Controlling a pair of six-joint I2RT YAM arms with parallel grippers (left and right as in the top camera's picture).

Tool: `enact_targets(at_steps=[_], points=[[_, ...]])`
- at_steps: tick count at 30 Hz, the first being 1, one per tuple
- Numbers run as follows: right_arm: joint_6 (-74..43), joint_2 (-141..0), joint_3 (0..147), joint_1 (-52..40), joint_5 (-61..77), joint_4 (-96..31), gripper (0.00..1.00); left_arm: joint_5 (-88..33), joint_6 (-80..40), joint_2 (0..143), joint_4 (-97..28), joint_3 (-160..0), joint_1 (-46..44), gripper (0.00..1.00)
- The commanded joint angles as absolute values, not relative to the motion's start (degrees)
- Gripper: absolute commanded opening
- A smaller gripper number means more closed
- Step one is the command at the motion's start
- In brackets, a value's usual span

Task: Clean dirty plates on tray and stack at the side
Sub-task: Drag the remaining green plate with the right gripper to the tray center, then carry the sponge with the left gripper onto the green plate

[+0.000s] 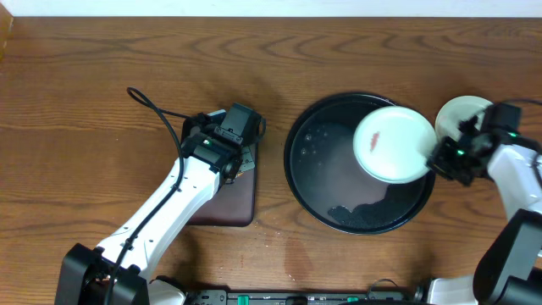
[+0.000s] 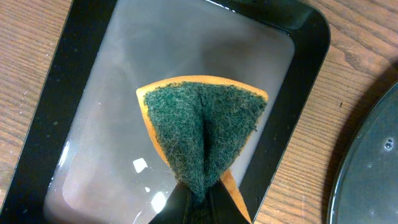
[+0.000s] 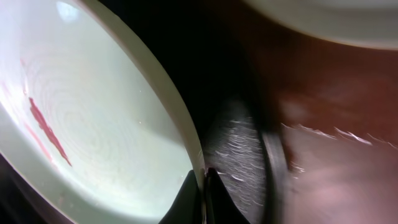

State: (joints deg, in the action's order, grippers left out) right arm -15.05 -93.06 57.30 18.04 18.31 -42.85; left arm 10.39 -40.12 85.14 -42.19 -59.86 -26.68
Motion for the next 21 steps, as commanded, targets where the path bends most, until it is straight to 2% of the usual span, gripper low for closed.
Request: enact_targets(at_steps=[1,10,16,21], points=[[-14.4,-92.9,58.3,11.2,20.5,-39.2,0.01,10.5,-40.4,85.4,-42.3,-60.1,-26.4,0.08],[-14.5,-92.9,58.3,-2.6,1.1,-35.5,0.01,8.9,-38.2,85.4,-42.3,-60.1,-26.4,0.07],[-14.1,-93.7,58.3,-4.0,2.6,-35.4,0.01,7.3,-34.4,85.4,-41.0,-60.1,-26.4,0.07],[-11.0,-97.8,58.3,-4.0,8.6,-34.9,0.01,-7.5,-24.8,85.4,-35.0,-60.1,-26.4,0.07]])
